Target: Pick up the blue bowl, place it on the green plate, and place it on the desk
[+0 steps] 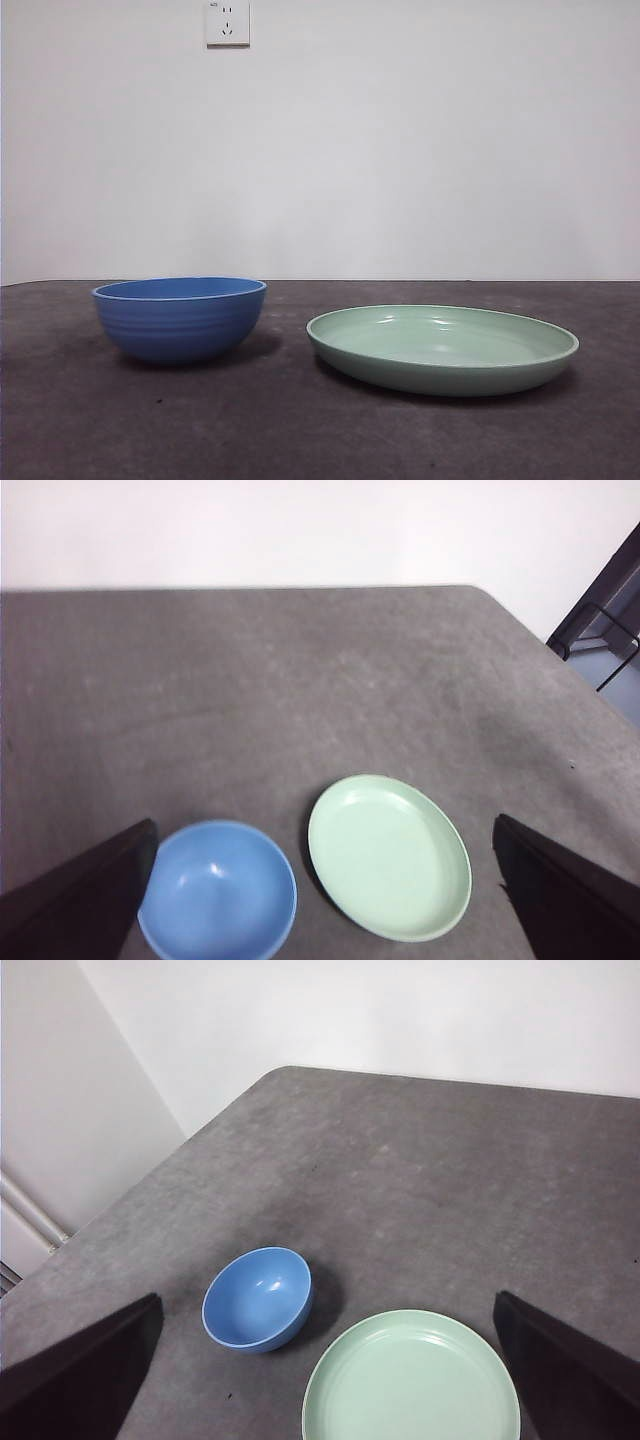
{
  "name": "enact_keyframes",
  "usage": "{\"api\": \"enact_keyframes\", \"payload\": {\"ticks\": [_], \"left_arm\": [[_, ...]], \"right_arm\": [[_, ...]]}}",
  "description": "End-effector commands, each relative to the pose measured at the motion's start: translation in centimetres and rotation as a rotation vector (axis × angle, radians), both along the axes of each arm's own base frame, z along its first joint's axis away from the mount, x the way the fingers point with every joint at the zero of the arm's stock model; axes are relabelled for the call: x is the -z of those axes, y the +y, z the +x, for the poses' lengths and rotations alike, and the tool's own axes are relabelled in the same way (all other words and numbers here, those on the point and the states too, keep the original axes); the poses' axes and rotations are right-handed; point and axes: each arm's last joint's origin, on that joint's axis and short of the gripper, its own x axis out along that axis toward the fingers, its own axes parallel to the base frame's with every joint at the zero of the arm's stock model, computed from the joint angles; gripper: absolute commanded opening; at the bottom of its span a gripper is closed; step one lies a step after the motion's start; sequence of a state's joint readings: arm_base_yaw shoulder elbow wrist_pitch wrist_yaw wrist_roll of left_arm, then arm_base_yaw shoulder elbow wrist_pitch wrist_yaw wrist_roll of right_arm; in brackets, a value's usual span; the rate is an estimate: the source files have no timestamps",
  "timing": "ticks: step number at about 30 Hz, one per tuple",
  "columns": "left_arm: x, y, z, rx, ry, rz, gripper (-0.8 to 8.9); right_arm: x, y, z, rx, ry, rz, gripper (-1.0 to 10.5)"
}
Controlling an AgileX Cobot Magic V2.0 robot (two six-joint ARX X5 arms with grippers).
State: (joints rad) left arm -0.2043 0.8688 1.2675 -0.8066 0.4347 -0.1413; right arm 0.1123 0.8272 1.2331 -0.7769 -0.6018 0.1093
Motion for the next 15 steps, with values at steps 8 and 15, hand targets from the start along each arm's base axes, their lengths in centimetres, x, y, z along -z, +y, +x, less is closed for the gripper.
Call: {"api": "enact_keyframes", "payload": {"ticks": [8, 15], "left_arm": [[2.6, 0.0, 4.8, -0.067, 0.268, 0.021, 7.98], [6.8, -0.2, 10.0, -0.076, 0.495, 0.072, 7.41]], "right_arm": [[-0.4, 0.1, 0.0, -0.006, -0.01, -0.002, 6.9], [-0.4, 0.3, 0.0, -0.026, -0.009, -0.002, 6.9]]}}
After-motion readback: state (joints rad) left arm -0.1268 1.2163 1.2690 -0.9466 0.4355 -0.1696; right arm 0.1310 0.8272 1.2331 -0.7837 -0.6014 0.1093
